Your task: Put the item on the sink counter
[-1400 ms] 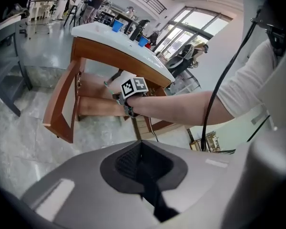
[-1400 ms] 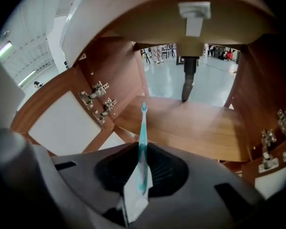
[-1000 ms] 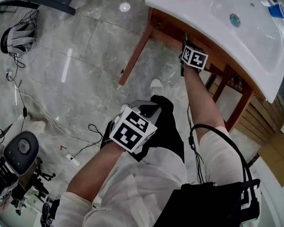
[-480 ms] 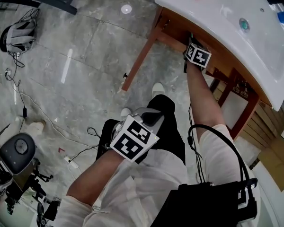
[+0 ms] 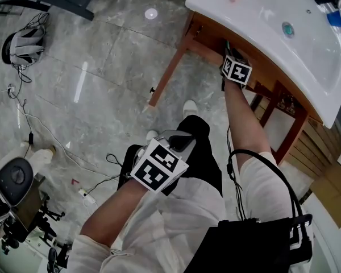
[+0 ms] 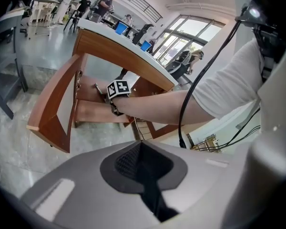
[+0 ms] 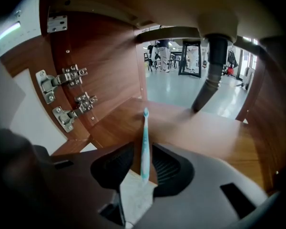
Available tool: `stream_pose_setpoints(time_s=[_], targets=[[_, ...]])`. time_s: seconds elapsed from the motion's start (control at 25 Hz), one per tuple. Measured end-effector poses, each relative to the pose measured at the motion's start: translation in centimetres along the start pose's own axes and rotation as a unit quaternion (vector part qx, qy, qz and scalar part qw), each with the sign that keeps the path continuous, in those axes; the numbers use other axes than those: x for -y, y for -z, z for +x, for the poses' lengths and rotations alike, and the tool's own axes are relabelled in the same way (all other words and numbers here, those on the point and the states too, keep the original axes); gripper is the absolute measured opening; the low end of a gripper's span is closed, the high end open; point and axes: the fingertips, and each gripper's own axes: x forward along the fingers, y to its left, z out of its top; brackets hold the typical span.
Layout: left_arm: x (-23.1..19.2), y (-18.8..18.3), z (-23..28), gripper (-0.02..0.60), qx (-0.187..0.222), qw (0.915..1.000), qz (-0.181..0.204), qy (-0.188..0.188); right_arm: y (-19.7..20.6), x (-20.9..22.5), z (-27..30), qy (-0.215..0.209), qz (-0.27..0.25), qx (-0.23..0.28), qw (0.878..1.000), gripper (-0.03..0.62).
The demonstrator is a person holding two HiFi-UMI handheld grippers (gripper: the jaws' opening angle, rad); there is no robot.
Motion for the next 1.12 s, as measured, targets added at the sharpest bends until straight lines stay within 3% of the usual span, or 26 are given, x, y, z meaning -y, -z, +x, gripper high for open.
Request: stream_pose_setpoints(time_s=[0.44, 0.84, 1.12], targets=[[5.4, -2.1, -7.0, 0.006, 0.01, 0.9994, 0.033, 0.001, -1.4, -3.7, -13.3, -0.039, -0.021, -0.019, 0.999, 0.107], [12.0, -2.4, -14.6, 0.006, 0.018, 0.9966, 0.08, 0.005, -2.9, -9.8, -32.7, -0.106, -0.037, -0.026, 0.993, 0.032], [15.2, -0.4, -18.3, 0.006, 0.024, 0.9946, 0.101, 0.008, -2.7, -11.7, -45.2, -0.12, -0.03, -0.01, 0.992, 0.014]])
